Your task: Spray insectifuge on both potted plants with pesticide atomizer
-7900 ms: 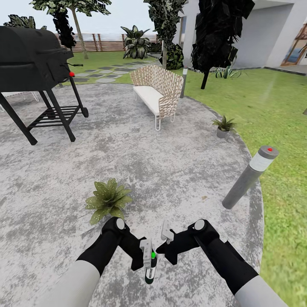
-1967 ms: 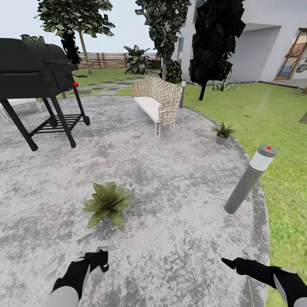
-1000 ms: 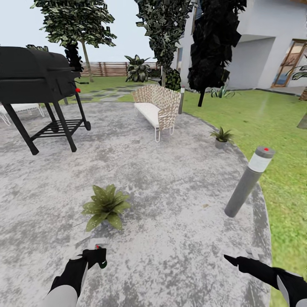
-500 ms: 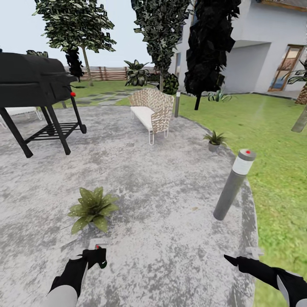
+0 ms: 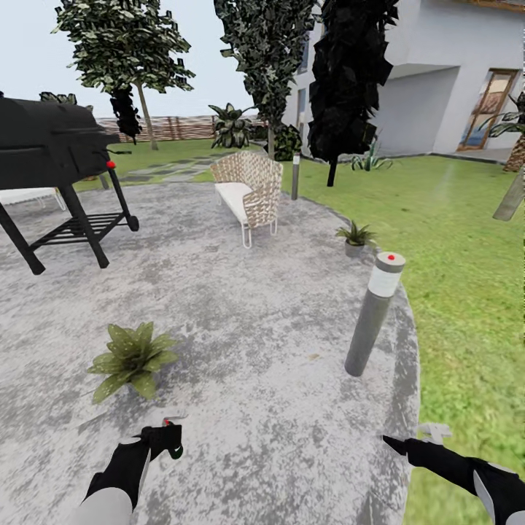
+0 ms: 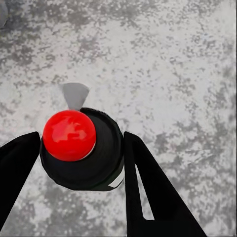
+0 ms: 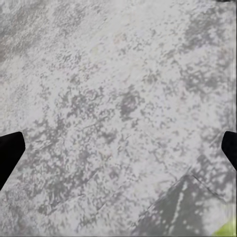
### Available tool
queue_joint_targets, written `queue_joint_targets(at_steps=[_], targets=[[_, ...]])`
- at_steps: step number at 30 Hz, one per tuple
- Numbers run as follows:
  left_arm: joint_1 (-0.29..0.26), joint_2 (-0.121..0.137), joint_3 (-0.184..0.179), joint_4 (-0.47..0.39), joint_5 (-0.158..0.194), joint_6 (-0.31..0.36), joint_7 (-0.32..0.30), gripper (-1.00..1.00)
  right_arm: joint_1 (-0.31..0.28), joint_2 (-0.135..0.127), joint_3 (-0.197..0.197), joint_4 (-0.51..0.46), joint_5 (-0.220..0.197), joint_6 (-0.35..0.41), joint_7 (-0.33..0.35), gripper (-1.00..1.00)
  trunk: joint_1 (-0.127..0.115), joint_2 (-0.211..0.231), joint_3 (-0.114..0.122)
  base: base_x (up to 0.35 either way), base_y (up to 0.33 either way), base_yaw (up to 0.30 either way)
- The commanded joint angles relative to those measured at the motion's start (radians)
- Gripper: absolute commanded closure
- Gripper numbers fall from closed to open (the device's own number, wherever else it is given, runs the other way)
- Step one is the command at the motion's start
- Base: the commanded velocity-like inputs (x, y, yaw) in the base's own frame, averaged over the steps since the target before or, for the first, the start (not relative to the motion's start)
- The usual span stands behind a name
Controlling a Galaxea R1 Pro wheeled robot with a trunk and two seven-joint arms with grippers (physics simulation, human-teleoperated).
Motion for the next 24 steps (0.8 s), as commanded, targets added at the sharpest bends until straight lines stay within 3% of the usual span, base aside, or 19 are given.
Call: queue_joint_targets(at_steps=[1,24], targets=[[-0.001,-0.002,0.008,-0.004,-0.005,0.004,-0.010,1.00,-0.001,0.001,-0.009,-0.001,0.003,0.012,0.007,-1.00,0.000,0.000,0.000,0.000,-0.325,-0.057],[-0.001,-0.002,0.008,-0.002,-0.005,0.006,-0.010,1.00,-0.001,0.001,-0.009,-0.001,0.003,0.016,0.007,-1.00,0.000,0.000,0.035,0.000,-0.336,-0.098]])
